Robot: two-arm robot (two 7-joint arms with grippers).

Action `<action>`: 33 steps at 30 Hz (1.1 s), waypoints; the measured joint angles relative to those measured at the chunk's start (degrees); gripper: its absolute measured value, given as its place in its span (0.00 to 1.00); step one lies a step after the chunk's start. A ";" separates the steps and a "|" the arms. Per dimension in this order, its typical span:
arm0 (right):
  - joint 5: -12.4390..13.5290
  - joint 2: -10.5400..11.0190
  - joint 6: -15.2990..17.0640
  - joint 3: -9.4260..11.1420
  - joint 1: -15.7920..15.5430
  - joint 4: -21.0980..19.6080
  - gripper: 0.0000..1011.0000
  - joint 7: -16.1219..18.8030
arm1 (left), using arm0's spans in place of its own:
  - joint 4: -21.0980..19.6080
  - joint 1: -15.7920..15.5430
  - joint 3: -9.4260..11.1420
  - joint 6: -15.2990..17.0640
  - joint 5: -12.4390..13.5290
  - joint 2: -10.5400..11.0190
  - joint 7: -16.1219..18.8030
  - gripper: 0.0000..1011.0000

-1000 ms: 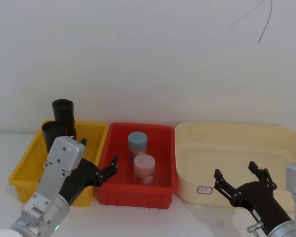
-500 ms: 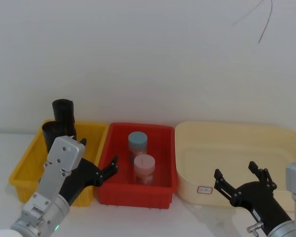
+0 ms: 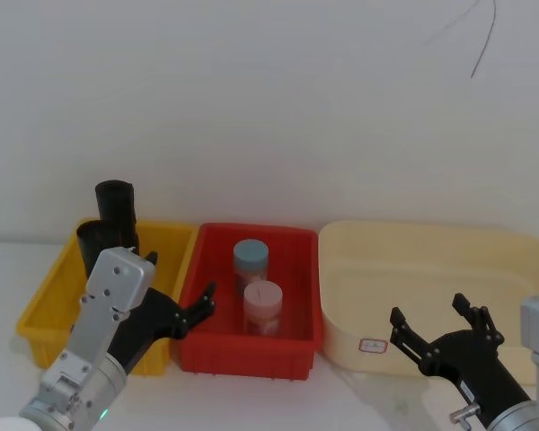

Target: Pick up the garbage bag with the one hand and transfer it to the other hand.

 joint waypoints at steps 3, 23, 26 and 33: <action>0.00 -0.01 0.00 0.01 0.00 0.00 0.99 0.00 | 0.00 0.00 0.00 0.00 0.00 0.00 0.00 0.99; -3.87 1.13 4.28 -3.44 8.73 -0.08 0.99 4.09 | 0.00 0.00 0.00 0.01 0.00 0.00 0.00 0.99; -4.52 1.24 5.81 -4.54 11.24 0.44 0.99 5.55 | 0.00 0.00 0.00 0.01 0.00 0.01 0.00 0.99; -4.86 0.67 10.01 -7.16 17.98 3.21 0.99 10.44 | 0.00 0.00 0.00 0.01 0.00 0.00 0.00 0.99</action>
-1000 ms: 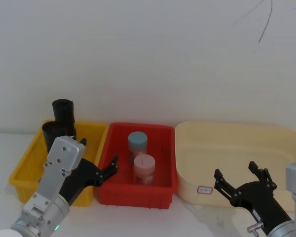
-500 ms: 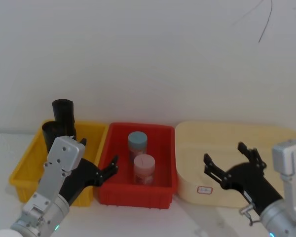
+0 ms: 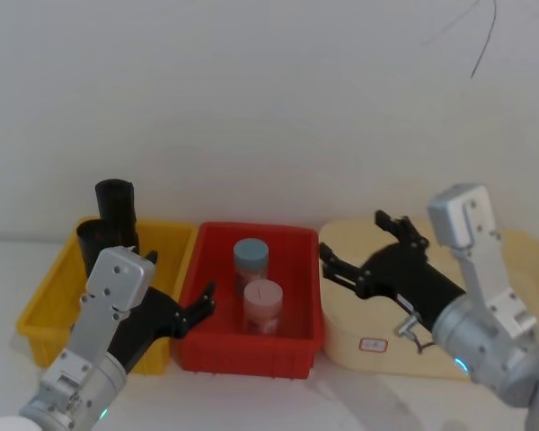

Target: Pick up the garbage bag with the one hand and transfer it to the other hand.

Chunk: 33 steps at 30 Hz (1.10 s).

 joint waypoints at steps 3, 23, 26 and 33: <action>0.32 -0.34 1.03 -0.55 1.67 1.10 0.99 1.39 | 0.00 0.00 0.00 0.00 0.00 0.00 0.00 0.99; 5.34 -3.28 4.59 -4.61 11.43 12.40 0.99 12.35 | 0.00 0.00 0.00 0.00 0.00 0.00 0.00 0.99; 5.80 -3.35 4.52 -4.95 12.04 13.44 0.99 13.41 | 0.00 0.00 0.00 0.00 0.00 0.00 0.00 0.99; 6.56 -3.34 4.08 -5.74 12.81 15.64 0.99 14.94 | 0.00 0.00 0.00 0.00 0.00 0.00 0.00 0.99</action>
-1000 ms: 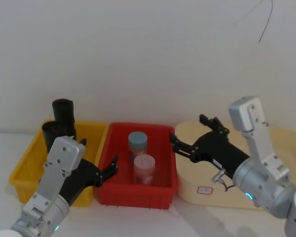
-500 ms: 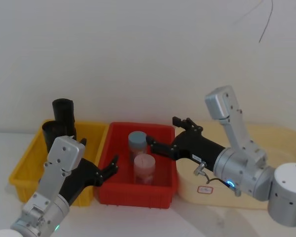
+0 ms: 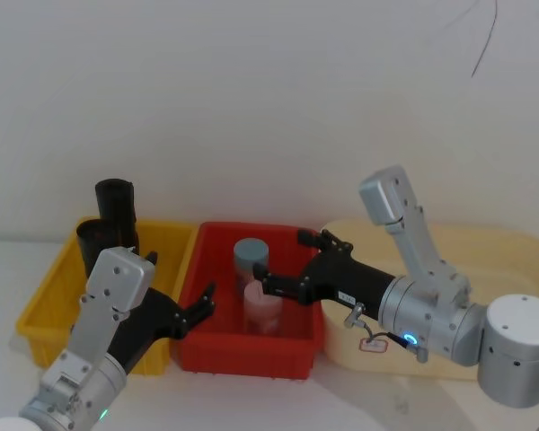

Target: Pick up the garbage bag with the one hand and transfer it to the other hand.

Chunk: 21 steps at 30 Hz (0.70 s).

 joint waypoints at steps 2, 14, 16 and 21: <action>0.18 0.03 -0.19 -0.18 0.13 0.62 0.99 0.34 | 0.00 0.00 0.00 0.00 0.00 0.00 0.00 0.99; 0.80 -0.11 -1.11 -1.36 0.97 4.30 0.99 1.41 | 0.00 0.00 0.00 0.00 0.00 0.00 0.00 0.99; 0.83 -0.18 -1.22 -1.58 1.16 4.77 0.99 1.55 | 0.00 0.00 0.00 0.00 0.00 0.00 0.00 0.99; 0.97 -0.43 -1.60 -2.34 1.80 6.24 0.99 2.24 | 0.00 0.00 0.00 0.00 0.00 0.00 0.00 0.99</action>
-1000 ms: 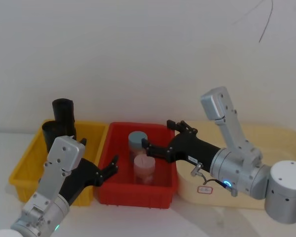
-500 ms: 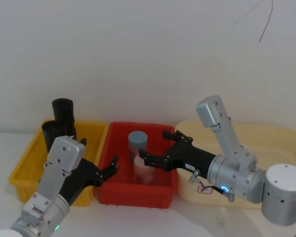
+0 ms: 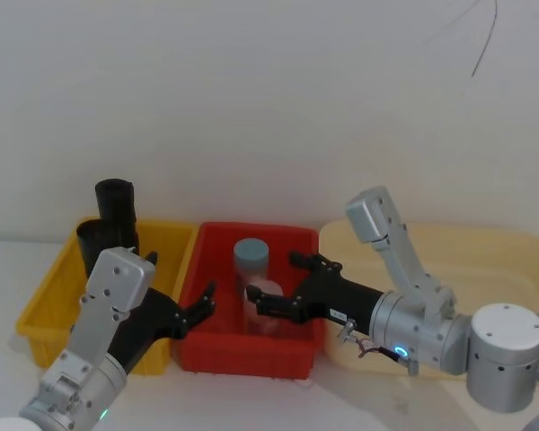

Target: Pick up the garbage bag with the one hand and transfer it to the other hand.

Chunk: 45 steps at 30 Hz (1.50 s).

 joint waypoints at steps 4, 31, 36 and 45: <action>0.17 -0.23 -0.21 -0.62 0.62 1.15 0.99 0.67 | 0.00 0.00 0.00 0.00 0.00 0.00 0.00 0.99; -3.80 -1.13 -0.69 -5.86 6.18 8.25 0.99 1.19 | 0.00 0.00 0.00 0.00 0.00 0.00 0.00 0.99; -4.08 -1.44 -0.90 -6.26 6.91 9.51 0.99 1.22 | 0.00 0.00 0.00 0.00 0.00 0.00 0.00 0.99; -4.10 -1.79 -0.90 -6.67 7.95 11.19 0.99 1.43 | 0.00 0.00 0.00 0.00 0.00 0.00 0.00 0.99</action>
